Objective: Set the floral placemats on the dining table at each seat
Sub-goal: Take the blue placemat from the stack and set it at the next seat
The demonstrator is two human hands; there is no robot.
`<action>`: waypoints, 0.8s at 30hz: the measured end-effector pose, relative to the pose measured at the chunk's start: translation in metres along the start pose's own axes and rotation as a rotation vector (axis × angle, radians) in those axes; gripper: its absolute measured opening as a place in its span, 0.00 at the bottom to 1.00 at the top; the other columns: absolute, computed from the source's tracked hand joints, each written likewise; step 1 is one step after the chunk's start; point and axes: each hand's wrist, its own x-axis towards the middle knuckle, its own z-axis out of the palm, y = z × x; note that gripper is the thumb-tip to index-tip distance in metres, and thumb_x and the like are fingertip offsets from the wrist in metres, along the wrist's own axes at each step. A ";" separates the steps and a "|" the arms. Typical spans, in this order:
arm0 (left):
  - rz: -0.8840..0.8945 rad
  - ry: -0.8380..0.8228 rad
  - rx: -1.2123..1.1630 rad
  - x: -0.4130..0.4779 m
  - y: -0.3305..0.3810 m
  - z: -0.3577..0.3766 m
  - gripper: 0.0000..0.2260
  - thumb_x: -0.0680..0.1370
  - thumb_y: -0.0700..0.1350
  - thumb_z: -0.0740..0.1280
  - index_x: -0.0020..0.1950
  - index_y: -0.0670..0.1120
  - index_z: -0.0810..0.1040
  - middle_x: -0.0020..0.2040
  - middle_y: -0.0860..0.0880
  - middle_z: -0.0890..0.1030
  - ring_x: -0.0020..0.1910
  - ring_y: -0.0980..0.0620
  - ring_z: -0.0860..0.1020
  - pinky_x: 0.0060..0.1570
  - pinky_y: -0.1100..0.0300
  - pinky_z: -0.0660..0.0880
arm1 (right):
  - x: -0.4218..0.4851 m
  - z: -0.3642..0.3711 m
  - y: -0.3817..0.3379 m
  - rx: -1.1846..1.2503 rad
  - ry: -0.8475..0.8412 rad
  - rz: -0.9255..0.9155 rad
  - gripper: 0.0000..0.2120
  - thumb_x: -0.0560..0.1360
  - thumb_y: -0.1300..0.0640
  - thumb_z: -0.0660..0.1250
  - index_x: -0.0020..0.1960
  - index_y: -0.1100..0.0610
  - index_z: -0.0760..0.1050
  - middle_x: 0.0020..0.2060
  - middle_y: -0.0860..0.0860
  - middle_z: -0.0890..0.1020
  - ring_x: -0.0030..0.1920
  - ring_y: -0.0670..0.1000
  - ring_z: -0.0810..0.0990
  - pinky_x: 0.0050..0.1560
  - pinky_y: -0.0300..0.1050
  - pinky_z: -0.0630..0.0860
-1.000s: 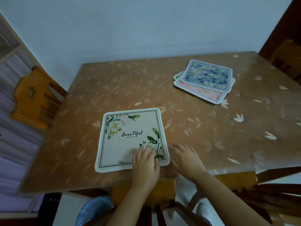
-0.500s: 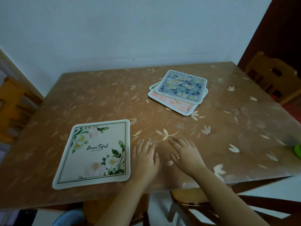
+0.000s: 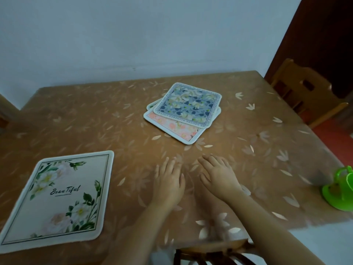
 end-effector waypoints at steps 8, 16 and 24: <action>0.011 0.011 0.012 0.062 0.017 0.036 0.16 0.77 0.44 0.59 0.65 0.44 0.69 0.69 0.46 0.68 0.71 0.47 0.58 0.69 0.46 0.52 | 0.055 0.002 0.054 0.004 -0.011 0.025 0.21 0.75 0.55 0.60 0.67 0.54 0.65 0.66 0.52 0.70 0.68 0.55 0.63 0.67 0.57 0.59; 0.044 0.018 0.013 0.113 0.015 0.075 0.16 0.75 0.41 0.62 0.63 0.41 0.71 0.66 0.42 0.71 0.69 0.44 0.63 0.67 0.43 0.57 | 0.108 0.029 0.086 0.057 -0.002 0.024 0.19 0.75 0.54 0.60 0.65 0.56 0.68 0.63 0.53 0.73 0.66 0.56 0.66 0.65 0.57 0.62; 0.059 0.011 0.052 0.156 -0.004 0.108 0.15 0.71 0.37 0.67 0.56 0.37 0.75 0.59 0.38 0.77 0.63 0.38 0.71 0.60 0.40 0.66 | 0.160 0.057 0.114 0.032 -0.009 0.015 0.21 0.73 0.56 0.62 0.65 0.55 0.67 0.65 0.53 0.72 0.64 0.56 0.68 0.63 0.52 0.62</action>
